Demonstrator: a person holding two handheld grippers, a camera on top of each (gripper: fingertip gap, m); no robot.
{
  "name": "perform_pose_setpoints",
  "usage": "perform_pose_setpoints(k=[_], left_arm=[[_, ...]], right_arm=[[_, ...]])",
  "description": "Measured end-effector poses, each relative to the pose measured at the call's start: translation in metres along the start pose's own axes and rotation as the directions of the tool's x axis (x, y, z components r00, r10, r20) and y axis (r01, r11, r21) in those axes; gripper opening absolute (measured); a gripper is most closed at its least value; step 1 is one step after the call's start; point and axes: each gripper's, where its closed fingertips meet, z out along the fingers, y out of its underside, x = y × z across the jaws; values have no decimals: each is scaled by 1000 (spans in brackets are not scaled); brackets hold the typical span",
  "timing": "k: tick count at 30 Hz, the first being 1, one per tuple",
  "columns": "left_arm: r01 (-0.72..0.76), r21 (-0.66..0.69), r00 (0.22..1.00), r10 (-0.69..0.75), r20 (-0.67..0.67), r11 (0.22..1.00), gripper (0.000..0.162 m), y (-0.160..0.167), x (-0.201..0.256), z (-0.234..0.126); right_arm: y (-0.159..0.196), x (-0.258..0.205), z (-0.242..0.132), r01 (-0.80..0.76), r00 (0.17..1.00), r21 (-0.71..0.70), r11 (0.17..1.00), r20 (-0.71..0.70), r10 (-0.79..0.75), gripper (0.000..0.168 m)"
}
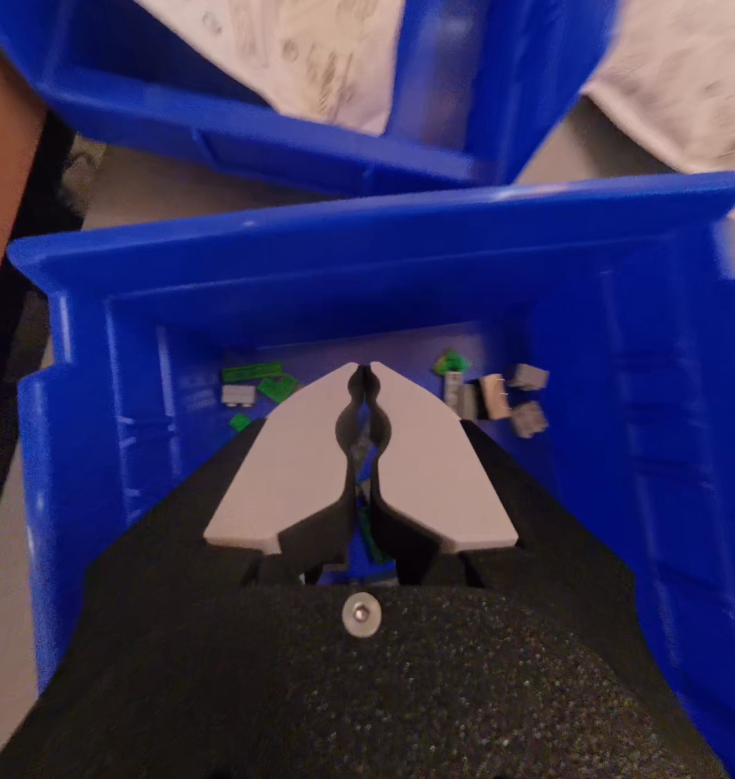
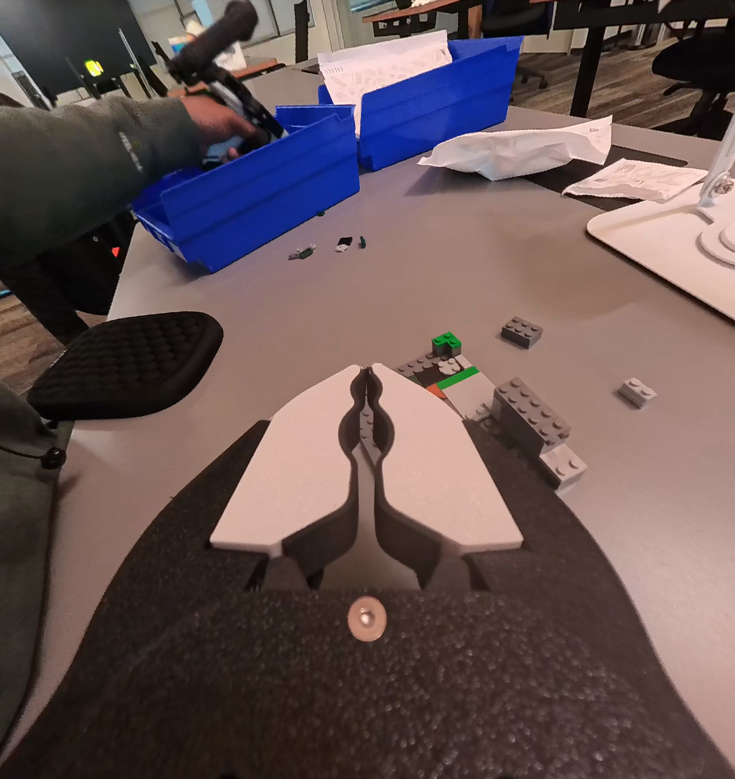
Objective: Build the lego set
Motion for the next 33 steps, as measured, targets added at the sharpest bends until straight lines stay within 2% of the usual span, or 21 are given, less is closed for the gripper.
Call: perform_pose_setpoints(k=[2,6,10,17,19,25,33], left_arm=[[-22,71,998,26,-60,997,0,-11,20,-19],[-103,184,989,120,-85,977,0,-28,52,-56],[-126,215,987,144,-73,968,0,-35,55,-77],[-177,69,983,173,58,982,1,-14,17,-68],[-186,5,979,185,87,982,12,-5,5,-61],[-184,-142,969,203,138,973,24,15,-18,-47],[-94,-172,973,127,195,981,24,33,-20,-27]], right_arm=[[-1,-1,0,5,1000,2,1000,0,-5,0],[-3,-5,3,18,1000,-1,1000,9,-18,0],[-3,-13,4,47,999,-7,999,16,-47,0],[-7,-17,1,66,998,2,998,18,-66,0],[-7,-18,1,68,998,3,998,19,-68,0],[-7,-19,0,68,997,1,998,24,-68,0],[-6,-23,0,55,997,4,998,54,-55,0]])
